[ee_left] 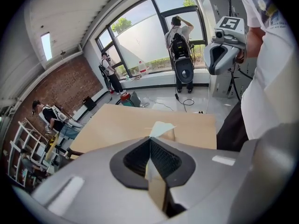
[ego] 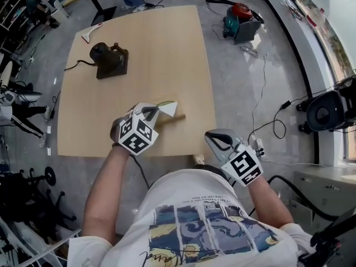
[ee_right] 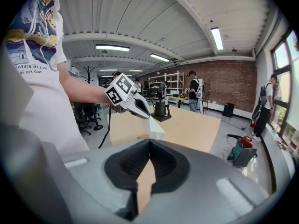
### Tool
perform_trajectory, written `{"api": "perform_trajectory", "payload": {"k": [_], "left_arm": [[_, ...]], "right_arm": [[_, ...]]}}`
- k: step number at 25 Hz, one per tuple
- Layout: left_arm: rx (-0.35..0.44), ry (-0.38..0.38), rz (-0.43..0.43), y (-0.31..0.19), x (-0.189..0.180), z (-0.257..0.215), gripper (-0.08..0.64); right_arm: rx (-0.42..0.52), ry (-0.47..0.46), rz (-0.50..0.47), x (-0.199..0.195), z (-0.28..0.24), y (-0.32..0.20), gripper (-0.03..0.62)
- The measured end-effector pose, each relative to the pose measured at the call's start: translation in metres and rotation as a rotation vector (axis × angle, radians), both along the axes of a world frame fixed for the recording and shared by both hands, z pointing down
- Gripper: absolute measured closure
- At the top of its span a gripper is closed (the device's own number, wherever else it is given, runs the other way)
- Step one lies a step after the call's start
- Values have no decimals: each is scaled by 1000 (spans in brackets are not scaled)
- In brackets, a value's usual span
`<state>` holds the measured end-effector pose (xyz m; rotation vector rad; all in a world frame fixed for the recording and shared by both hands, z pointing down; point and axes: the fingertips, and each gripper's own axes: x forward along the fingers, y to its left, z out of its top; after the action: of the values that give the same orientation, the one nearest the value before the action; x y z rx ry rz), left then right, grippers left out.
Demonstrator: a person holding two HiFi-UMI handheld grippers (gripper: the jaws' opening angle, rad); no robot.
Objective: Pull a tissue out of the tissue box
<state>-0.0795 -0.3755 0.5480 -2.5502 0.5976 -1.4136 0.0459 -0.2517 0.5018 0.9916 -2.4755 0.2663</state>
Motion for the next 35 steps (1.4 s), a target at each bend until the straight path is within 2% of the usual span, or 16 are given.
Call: {"api": "perform_trajectory", "payload": {"k": [7,20,29,35], "left_arm": [[45,1,22,-1,-3,-22,554],[118,78,25,21,-16,-77,554],[153,203,-6,54,-38,-127,554],[140,317,-32,89,-58,-156,554]], "right_arm": [[7,6,4,-10,-3,4,589],[21,19,-3,-32,-11,19,589],[39,40,-13,-52,-23,28,589],[51,55,1,-63,-32,43,589]]}}
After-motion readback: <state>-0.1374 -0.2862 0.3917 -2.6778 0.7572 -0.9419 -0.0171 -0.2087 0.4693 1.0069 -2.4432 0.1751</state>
